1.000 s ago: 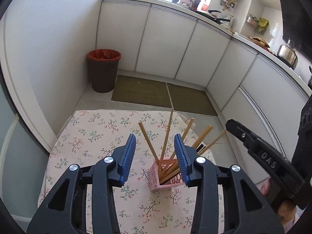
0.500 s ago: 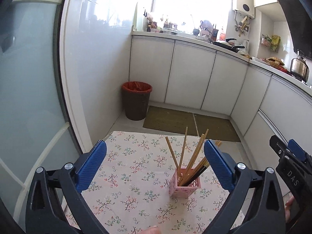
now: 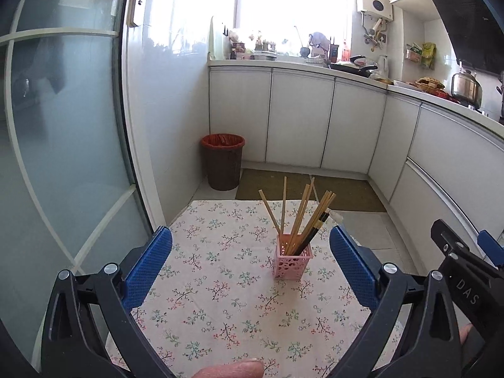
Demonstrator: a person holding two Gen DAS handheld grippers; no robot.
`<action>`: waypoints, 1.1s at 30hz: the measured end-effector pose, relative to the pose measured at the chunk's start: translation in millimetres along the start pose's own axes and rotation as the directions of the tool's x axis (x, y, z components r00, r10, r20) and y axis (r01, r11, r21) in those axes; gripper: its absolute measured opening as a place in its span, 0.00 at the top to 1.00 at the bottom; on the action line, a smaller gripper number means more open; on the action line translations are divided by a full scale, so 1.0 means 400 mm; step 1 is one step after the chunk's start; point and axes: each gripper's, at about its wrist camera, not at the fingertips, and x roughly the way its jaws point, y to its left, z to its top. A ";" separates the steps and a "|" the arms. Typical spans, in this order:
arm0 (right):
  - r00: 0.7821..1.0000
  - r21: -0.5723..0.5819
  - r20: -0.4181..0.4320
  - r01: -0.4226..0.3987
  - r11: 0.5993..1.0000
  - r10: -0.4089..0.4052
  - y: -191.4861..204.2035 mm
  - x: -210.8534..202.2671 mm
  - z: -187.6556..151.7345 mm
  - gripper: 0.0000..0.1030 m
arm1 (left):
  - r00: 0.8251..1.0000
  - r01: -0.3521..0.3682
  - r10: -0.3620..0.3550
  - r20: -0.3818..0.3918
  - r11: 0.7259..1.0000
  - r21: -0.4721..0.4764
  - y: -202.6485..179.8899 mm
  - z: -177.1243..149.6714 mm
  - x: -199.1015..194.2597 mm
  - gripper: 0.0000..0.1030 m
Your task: Organize utensils
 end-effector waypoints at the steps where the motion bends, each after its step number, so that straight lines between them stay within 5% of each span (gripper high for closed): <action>1: 1.000 -0.008 -0.017 0.009 1.000 -0.009 -0.003 -0.004 -0.006 0.06 | 1.000 -0.005 0.005 0.004 1.000 0.002 -0.004 -0.008 -0.013 0.07; 33: 0.999 0.005 -0.043 -0.003 1.000 0.003 -0.055 -0.060 -0.049 0.06 | 1.000 0.001 0.000 -0.020 0.999 0.053 -0.039 -0.029 -0.031 0.07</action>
